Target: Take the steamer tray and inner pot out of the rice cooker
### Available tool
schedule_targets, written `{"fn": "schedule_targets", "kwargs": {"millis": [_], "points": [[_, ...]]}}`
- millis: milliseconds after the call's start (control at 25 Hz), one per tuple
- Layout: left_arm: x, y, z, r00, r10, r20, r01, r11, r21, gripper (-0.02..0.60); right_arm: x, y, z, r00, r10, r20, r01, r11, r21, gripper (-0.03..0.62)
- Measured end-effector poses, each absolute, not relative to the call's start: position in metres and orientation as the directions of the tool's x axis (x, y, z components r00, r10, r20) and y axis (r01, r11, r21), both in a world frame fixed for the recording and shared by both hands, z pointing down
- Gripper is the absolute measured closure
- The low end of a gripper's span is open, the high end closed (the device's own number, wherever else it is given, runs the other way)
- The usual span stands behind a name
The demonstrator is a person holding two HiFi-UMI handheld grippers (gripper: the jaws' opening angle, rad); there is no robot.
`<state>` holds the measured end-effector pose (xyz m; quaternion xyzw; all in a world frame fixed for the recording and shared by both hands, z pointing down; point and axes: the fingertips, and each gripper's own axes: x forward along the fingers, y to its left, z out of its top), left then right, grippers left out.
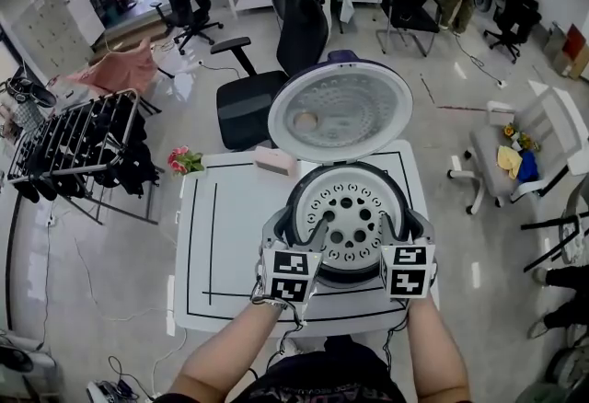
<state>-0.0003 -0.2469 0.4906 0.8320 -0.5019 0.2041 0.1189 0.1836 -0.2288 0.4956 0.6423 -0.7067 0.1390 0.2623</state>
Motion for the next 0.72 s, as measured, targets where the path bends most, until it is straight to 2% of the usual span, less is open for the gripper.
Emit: {"fn": "schedule_targets", "kwargs": {"millis": [440,520,600,720], "points": [[-0.002,-0.247,0.485,0.372,-0.805,0.462,-0.897,-0.439,-0.044,0.353,0.186,-0.225,0.491,0.033,-0.851,0.524,-0.968,0.103,0.228,0.442],[-0.003,-0.247,0.48,0.359,-0.82,0.446,-0.897,-0.435,-0.079,0.367,0.189,-0.224,0.487,0.057,-0.858,0.511,-0.961,0.091,0.261,0.468],[-0.004,-0.248,0.475,0.344,-0.836,0.429,-0.892,-0.433,-0.129,0.413,0.19,-0.224,0.485,0.069,-0.858,0.508,-0.955,0.091,0.283,0.471],[-0.003,-0.248,0.476,0.344,-0.837,0.426,-0.886,-0.439,-0.147,0.411,0.192,-0.224,0.488,0.052,-0.852,0.521,-0.969,0.084,0.233,0.471]]}}
